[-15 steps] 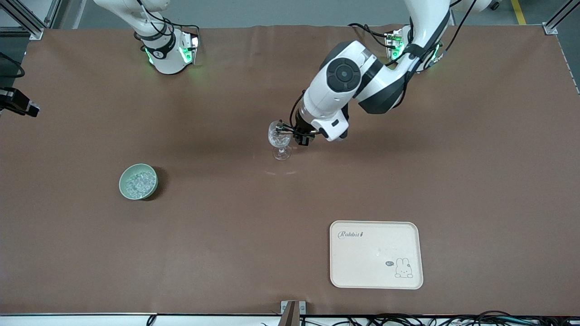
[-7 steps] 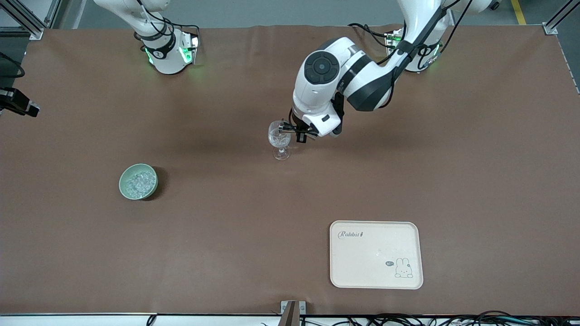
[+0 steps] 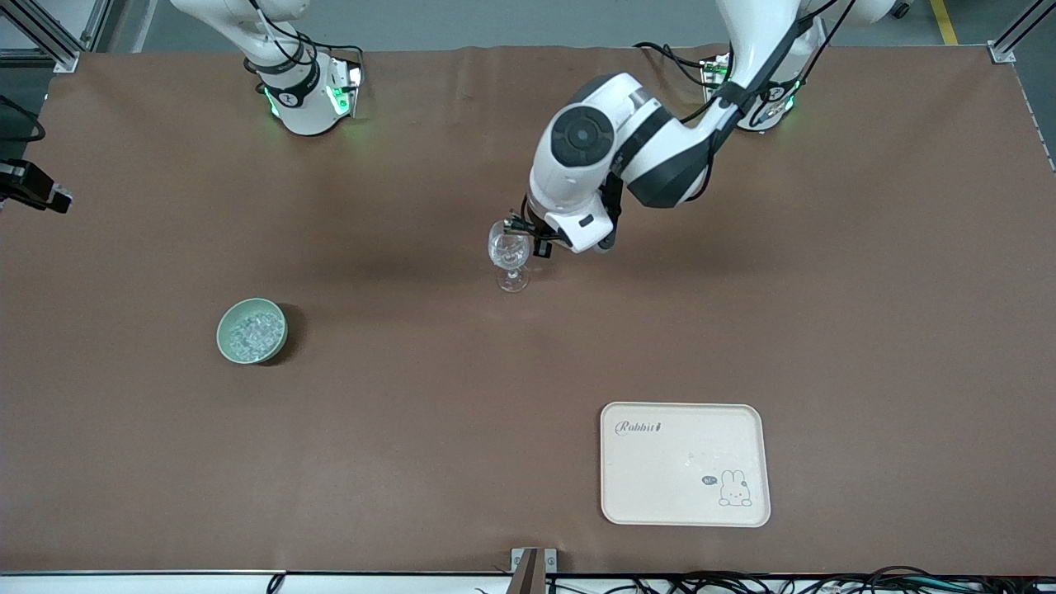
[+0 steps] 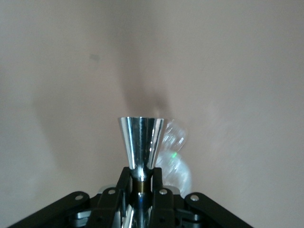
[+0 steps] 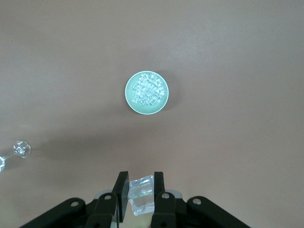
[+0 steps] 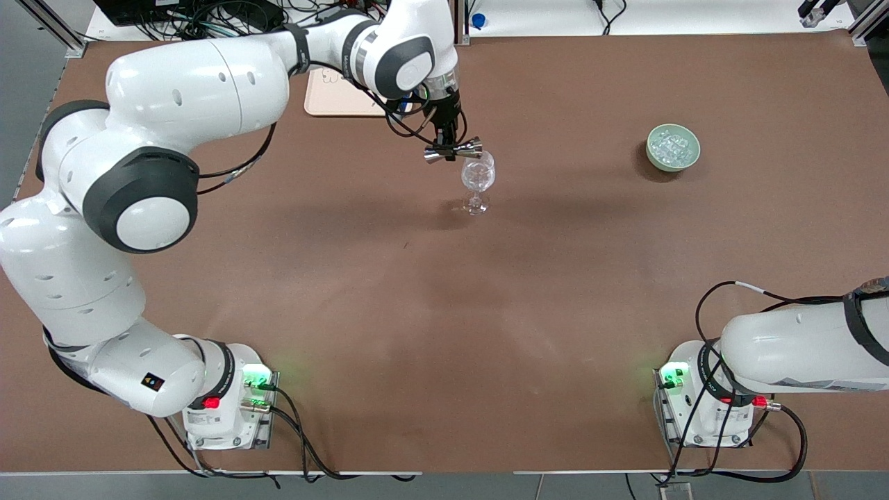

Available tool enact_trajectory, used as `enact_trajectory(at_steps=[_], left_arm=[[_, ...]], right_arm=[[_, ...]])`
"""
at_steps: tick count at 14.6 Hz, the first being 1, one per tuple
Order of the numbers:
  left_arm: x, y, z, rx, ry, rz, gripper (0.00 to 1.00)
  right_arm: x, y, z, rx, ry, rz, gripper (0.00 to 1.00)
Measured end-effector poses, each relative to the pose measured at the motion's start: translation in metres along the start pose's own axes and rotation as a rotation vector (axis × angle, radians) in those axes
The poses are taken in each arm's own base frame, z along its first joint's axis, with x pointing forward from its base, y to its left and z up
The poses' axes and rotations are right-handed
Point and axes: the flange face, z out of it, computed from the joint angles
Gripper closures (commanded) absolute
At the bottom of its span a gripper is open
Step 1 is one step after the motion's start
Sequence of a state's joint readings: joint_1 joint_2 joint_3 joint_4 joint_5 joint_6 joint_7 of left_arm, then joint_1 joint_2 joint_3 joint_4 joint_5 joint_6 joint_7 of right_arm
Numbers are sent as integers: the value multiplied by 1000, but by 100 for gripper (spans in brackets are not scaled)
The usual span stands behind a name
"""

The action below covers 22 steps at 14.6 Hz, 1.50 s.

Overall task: Pour wine and add ice with both arms
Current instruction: 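Tilt the jigger to pour into the wine glass with the left gripper, then carry the jigger to the tray while the right gripper brings ice to the glass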

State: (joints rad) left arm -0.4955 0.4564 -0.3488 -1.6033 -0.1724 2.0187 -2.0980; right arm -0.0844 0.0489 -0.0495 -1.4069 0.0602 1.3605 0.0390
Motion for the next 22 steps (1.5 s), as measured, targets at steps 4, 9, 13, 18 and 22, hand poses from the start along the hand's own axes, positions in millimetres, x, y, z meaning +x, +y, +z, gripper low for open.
enact_trajectory(at_steps=[4, 9, 13, 18, 22], left_arm=[[37, 26, -21, 65, -231, 31, 100], [112, 70, -62, 15, -467, -1, 100], [240, 129, -114, -156, -668, -37, 100], [371, 191, -99, -344, -865, -158, 100], [463, 208, -43, -496, -1002, -191, 100]], right_arm=[[0, -2, 0, 0, 0, -3, 100], [-10, -86, 5, -6, -6, 46, 100], [-40, -196, 14, -8, 10, 94, 100], [-72, -325, 67, 9, -5, 169, 100], [-90, -405, 127, 17, -42, 207, 100]])
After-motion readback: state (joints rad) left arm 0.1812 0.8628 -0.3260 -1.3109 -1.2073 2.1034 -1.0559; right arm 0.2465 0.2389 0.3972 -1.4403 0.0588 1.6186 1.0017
